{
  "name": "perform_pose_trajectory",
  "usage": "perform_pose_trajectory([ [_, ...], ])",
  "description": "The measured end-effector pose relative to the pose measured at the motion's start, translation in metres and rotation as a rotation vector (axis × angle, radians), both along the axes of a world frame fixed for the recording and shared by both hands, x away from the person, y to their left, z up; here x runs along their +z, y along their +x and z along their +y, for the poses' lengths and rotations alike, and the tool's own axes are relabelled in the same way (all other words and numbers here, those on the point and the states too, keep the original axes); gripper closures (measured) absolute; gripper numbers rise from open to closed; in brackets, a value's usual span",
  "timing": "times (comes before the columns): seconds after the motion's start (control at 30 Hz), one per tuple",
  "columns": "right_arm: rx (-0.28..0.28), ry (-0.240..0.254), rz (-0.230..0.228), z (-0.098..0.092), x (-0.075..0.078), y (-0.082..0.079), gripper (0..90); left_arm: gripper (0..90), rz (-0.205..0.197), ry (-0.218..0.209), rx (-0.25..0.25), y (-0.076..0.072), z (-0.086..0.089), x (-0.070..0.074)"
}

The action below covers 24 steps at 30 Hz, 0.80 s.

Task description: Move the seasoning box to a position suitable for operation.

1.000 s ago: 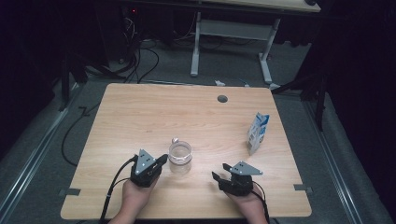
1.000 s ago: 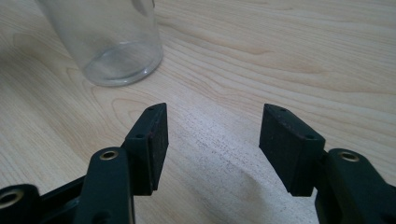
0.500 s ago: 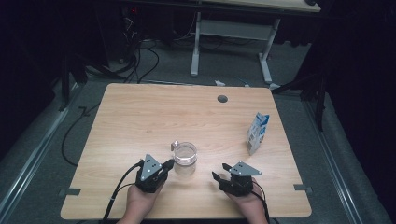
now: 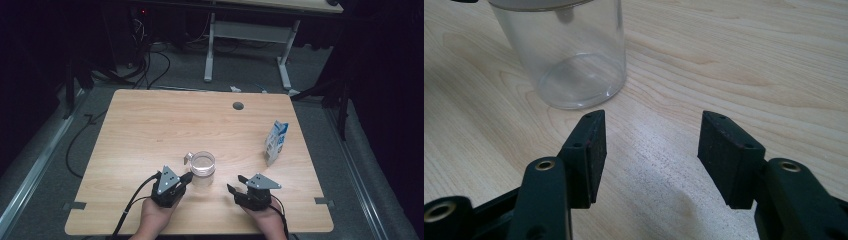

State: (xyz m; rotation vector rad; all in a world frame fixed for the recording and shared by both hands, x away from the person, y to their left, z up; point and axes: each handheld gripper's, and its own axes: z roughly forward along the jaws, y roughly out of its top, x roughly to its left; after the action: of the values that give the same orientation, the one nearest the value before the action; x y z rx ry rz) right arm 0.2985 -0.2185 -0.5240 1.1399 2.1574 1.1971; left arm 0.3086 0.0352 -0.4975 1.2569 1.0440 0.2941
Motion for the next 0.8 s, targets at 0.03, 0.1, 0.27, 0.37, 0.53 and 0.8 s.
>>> perform_pose_trajectory([
  [0.03, 0.000, 0.000, 0.001, 0.000, 0.000, 0.000, 44.5, 86.2, 0.001, 0.005, -0.002, 0.000, 0.000, -0.001],
  [0.1, 0.000, 0.002, 0.001, -0.001, 0.000, 0.001, 43.9, 85.6, 0.000, 0.013, -0.002, -0.001, 0.000, -0.001],
  [0.27, 0.000, -0.001, 0.000, 0.000, -0.001, 0.002, 42.8, 77.8, -0.020, 0.054, 0.014, -0.001, 0.003, -0.002],
  [0.37, -0.001, -0.008, 0.001, 0.000, -0.001, 0.001, 41.8, 71.8, -0.021, 0.069, 0.025, 0.002, 0.007, -0.002],
  [0.53, -0.006, -0.017, -0.004, 0.002, -0.001, 0.002, 40.5, 64.9, 0.007, 0.087, 0.038, 0.008, 0.016, -0.001],
  [0.8, -0.018, -0.027, -0.003, 0.002, -0.002, 0.002, 38.2, 60.4, 0.030, 0.069, 0.036, 0.014, 0.027, 0.003],
])
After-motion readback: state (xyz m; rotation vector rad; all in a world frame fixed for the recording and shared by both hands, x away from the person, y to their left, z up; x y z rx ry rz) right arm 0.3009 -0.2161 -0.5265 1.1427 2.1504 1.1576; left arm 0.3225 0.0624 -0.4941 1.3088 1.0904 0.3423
